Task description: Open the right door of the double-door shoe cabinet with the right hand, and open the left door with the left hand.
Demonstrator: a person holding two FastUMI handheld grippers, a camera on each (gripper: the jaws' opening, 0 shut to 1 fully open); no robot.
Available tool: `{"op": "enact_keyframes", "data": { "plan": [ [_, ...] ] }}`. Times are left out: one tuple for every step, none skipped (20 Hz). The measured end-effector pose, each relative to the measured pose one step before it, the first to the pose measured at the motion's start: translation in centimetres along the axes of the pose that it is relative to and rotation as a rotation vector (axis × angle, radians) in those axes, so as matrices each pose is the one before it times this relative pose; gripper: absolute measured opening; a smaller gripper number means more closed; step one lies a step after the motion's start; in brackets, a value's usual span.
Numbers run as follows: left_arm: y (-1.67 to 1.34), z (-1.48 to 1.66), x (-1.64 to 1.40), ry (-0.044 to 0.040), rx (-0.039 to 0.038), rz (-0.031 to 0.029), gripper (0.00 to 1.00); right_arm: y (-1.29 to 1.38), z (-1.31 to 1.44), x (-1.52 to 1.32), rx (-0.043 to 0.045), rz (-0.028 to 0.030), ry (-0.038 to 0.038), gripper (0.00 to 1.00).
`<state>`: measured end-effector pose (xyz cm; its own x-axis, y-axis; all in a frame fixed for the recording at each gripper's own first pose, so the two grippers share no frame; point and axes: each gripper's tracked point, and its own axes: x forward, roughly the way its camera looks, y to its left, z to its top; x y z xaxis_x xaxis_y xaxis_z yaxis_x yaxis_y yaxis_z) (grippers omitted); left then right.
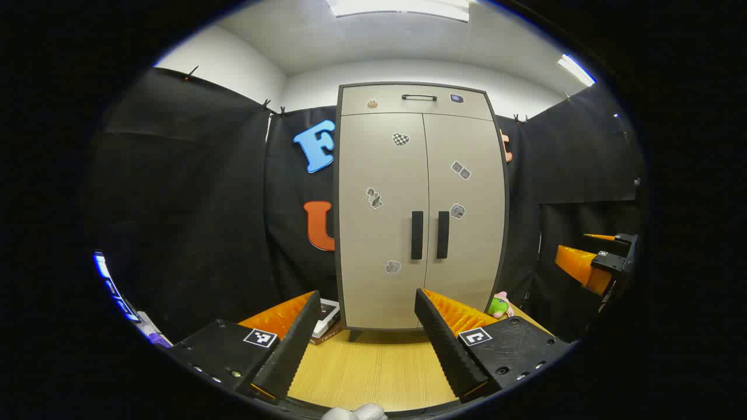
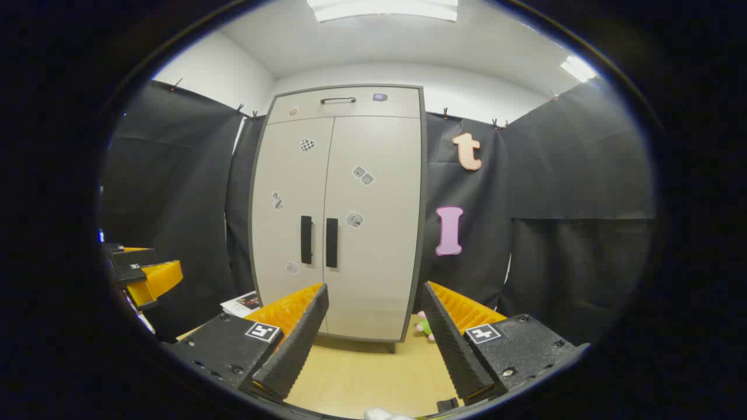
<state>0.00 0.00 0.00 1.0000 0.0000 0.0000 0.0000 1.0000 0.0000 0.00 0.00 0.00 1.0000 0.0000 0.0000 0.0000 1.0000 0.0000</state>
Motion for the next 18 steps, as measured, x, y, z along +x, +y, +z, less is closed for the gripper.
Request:
{"op": "enact_keyframes", "data": {
  "plan": [
    [-0.036, -0.021, -0.038, -0.00022, 0.00224, 0.00019, 0.97, -0.036, 0.110, 0.001, -0.00154, -0.00080, -0.00138, 1.00],
    [-0.048, -0.001, 0.035, 0.00045, 0.00254, 0.00011, 0.97, -0.035, -0.008, -0.040, -0.00027, -0.00217, -0.00250, 1.00],
    [-0.016, -0.041, 0.016, 0.00145, 0.00082, -0.00006, 0.97, -0.071, 0.026, -0.030, 0.00018, -0.00173, 0.00056, 1.00],
    [-0.017, -0.083, 0.026, 0.00155, -0.00047, -0.00126, 0.97, -0.110, -0.031, -0.015, 0.00101, -0.00015, 0.00003, 1.00],
    [0.004, 0.056, 0.037, -0.00022, -0.00086, 0.00053, 0.97, -0.106, -0.014, -0.062, 0.00101, -0.00119, 0.00100, 1.00],
    [0.004, -0.009, -0.023, 0.00067, -0.00089, 0.00017, 0.97, -0.023, 0.005, -0.079, 0.00104, -0.00103, -0.00044, 1.00],
    [-0.042, 0.139, 0.043, -0.00212, -0.00077, 0.00085, 0.97, -0.050, 0.056, -0.010, -0.00114, -0.00178, -0.00277, 1.00],
    [0.053, 0.005, -0.038, -0.00011, -0.00041, -0.00014, 0.97, -0.129, 0.082, -0.001, -0.00299, -0.00294, -0.00137, 1.00],
    [0.017, -0.008, 0.014, 0.00001, 0.00118, 0.00062, 0.97, -0.015, 0.058, 0.123, -0.00225, -0.00091, -0.00097, 1.00],
    [0.037, 0.025, -0.003, -0.00095, 0.00187, 0.00010, 0.97, -0.028, -0.005, -0.005, -0.00021, -0.00001, -0.00123, 1.00],
    [-0.026, 0.132, -0.031, -0.00147, 0.00234, 0.00125, 0.97, 0.037, 0.005, 0.088, -0.00016, -0.00039, -0.00099, 1.00],
    [0.004, -0.034, 0.067, 0.00047, 0.00151, -0.00060, 0.97, 0.029, -0.133, -0.012, -0.00026, -0.00011, 0.00111, 1.00],
    [-0.061, -0.040, -0.064, -0.00040, -0.00013, -0.00081, 0.97, 0.064, -0.024, 0.050, 0.00025, 0.00244, 0.00128, 1.00],
    [-0.006, 0.001, 0.025, -0.00004, 0.00014, -0.00004, 0.97, -0.031, 0.018, 0.003, 0.00040, -0.00103, 0.00129, 1.00],
    [-0.042, -0.030, 0.103, 0.00048, 0.00003, -0.00075, 0.97, 0.090, -0.060, 0.064, -0.00048, 0.00045, -0.00070, 1.00],
    [0.097, -0.036, -0.041, 0.00141, 0.00020, 0.00085, 0.97, -0.067, -0.018, 0.069, -0.00123, -0.00150, -0.00025, 1.00],
    [0.053, -0.001, -0.145, -0.00222, 0.00148, -0.00050, 0.97, -0.139, 0.026, 0.141, -0.00285, -0.00358, -0.00178, 1.00],
    [0.088, -0.095, -0.077, 0.00296, 0.00125, 0.00203, 0.97, -0.025, -0.298, 0.205, -0.00418, -0.00248, 0.00520, 1.00]
  ]
}}
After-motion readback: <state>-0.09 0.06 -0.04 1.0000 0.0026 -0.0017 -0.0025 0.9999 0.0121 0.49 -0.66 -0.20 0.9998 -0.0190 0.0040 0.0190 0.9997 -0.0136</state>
